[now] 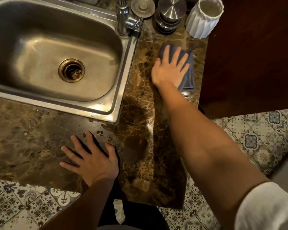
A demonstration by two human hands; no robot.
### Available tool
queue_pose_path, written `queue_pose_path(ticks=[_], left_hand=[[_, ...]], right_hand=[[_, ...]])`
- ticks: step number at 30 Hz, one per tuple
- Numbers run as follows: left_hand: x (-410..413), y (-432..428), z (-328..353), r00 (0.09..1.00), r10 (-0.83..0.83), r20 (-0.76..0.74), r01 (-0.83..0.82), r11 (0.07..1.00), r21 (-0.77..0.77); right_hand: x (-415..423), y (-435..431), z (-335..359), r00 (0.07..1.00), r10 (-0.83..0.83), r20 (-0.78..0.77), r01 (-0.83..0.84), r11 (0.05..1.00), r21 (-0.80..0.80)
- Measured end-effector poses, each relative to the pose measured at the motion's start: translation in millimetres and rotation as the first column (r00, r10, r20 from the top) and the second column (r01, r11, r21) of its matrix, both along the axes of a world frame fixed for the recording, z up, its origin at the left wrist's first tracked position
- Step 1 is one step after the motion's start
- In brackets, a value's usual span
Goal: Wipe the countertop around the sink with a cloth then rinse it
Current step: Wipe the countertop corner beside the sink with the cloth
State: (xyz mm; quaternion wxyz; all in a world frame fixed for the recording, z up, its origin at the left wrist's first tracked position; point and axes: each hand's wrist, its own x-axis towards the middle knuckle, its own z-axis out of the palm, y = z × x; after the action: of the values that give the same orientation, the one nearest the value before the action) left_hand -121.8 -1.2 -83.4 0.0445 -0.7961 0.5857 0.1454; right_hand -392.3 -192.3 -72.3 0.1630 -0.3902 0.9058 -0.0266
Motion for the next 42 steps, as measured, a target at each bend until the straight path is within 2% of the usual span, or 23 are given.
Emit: queue_pose_path(ticks=[3, 6, 7, 9, 11, 14, 17, 19, 23, 27, 30, 34, 37, 42], left_hand=[[0.4, -0.1, -0.8, 1.000, -0.004, -0.007, 0.004, 1.000, -0.011], [1.3, 0.5, -1.8, 1.000, -0.009, -0.004, 0.009, 1.000, -0.012], [1.7, 0.5, -1.4, 1.000, -0.007, -0.007, 0.007, 1.000, -0.012], [1.9, 0.0, -0.8, 1.000, -0.009, -0.011, 0.009, 1.000, -0.018], [1.7, 0.1, -0.1, 1.000, -0.008, -0.018, 0.008, 1.000, -0.017], [2.7, 0.1, -1.2, 1.000, -0.012, -0.012, 0.012, 1.000, -0.014], [2.9, 0.3, -2.2, 1.000, -0.015, -0.014, 0.015, 1.000, -0.011], [2.7, 0.6, -3.1, 1.000, -0.019, -0.003, 0.019, 1.000, -0.014], [3.1, 0.9, -4.1, 1.000, -0.020, 0.003, 0.020, 1.000, -0.020], [1.7, 1.0, -2.4, 1.000, -0.015, -0.001, 0.015, 0.999, -0.029], [1.5, 1.1, -1.7, 1.000, -0.016, 0.006, 0.016, 1.000, -0.025], [1.9, 0.9, -1.1, 1.000, -0.017, 0.003, 0.017, 1.000, -0.021], [2.0, 0.6, 0.4, 1.000, -0.014, -0.001, 0.014, 1.000, -0.017], [0.9, -0.2, 0.1, 1.000, -0.014, -0.009, 0.013, 0.999, -0.029]], right_hand=[[26.2, 5.9, -3.0, 0.963, 0.268, -0.013, -0.268, 0.963, -0.029], [5.9, 24.0, -4.3, 0.849, 0.526, -0.055, -0.528, 0.847, -0.060], [-9.2, 28.6, -5.1, 0.823, 0.564, -0.070, -0.567, 0.821, -0.061], [-37.3, 32.7, -5.8, 0.884, 0.459, -0.094, -0.464, 0.884, -0.052], [-52.0, 25.9, -5.2, 0.980, 0.181, -0.082, -0.184, 0.982, -0.035], [-44.6, -2.3, -3.8, 0.990, -0.127, -0.057, 0.128, 0.992, 0.007], [-20.5, -30.5, 0.2, 0.962, -0.272, -0.010, 0.272, 0.962, 0.008], [0.5, -44.9, 2.0, 0.966, -0.259, 0.007, 0.259, 0.966, 0.010], [48.3, -61.8, 5.2, 0.998, -0.048, 0.043, 0.049, 0.998, -0.026], [60.5, -51.5, 4.8, 0.987, 0.136, 0.081, -0.129, 0.988, -0.090], [61.4, -35.4, 7.0, 0.961, 0.262, 0.094, -0.248, 0.959, -0.134], [73.3, -3.8, 5.0, 0.889, 0.456, 0.044, -0.438, 0.874, -0.209], [72.9, 32.1, 3.7, 0.764, 0.645, 0.038, -0.616, 0.745, -0.258], [48.2, 65.4, 2.6, 0.429, 0.902, 0.049, -0.856, 0.423, -0.298]])
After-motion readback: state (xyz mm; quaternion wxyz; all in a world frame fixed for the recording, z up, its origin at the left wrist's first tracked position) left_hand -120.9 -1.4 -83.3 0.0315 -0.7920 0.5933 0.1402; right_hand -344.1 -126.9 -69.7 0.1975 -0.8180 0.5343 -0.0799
